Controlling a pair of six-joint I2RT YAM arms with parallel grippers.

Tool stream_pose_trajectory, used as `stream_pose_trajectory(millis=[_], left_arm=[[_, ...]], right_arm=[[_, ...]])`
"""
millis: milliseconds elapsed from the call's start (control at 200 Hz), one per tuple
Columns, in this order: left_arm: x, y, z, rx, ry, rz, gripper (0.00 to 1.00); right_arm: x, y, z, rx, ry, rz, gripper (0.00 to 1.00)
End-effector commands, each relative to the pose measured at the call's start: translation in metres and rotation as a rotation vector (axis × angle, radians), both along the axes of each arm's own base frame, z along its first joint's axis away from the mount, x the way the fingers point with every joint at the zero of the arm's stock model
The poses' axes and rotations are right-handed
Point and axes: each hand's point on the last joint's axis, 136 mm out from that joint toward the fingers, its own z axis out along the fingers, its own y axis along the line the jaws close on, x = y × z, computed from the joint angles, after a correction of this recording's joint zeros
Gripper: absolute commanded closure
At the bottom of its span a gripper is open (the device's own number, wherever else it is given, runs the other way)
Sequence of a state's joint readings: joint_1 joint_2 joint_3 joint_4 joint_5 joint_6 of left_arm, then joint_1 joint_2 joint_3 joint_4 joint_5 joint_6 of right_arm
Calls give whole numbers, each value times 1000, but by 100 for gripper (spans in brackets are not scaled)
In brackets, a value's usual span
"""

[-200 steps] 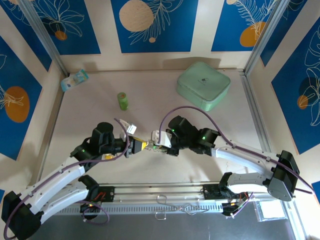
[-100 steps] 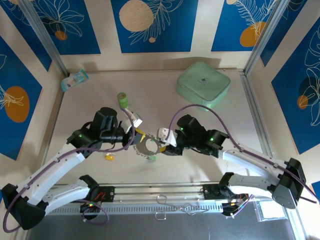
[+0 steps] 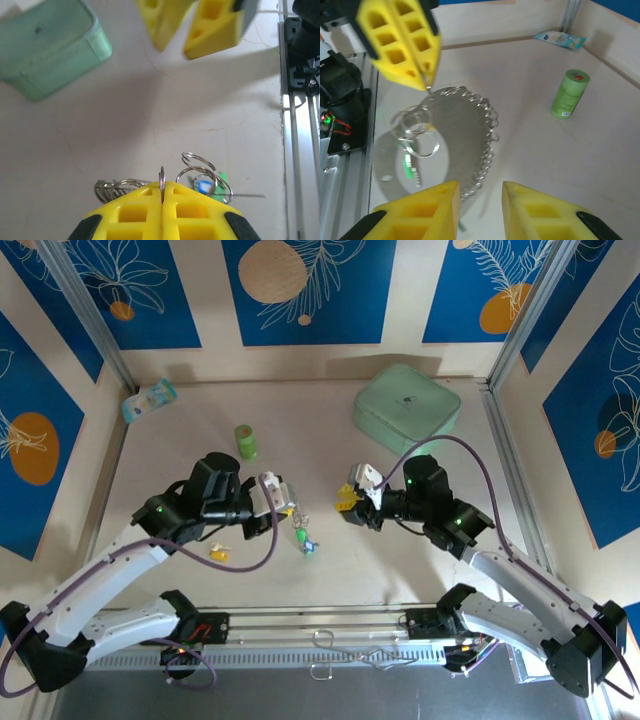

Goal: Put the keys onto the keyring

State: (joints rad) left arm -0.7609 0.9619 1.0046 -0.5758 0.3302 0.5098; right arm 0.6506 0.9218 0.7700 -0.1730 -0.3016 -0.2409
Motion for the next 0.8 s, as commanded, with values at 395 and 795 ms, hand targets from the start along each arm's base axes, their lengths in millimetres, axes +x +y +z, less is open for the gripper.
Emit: stream_pose_trajectory(millis=[395, 795], left_arm=[[-7, -31, 26, -279, -150, -120, 100], [-18, -37, 41, -584, -133, -243, 100]], right_arm=[[-28, 26, 6, 124, -31, 238, 68], [-44, 21, 5, 164, -198, 291, 72]])
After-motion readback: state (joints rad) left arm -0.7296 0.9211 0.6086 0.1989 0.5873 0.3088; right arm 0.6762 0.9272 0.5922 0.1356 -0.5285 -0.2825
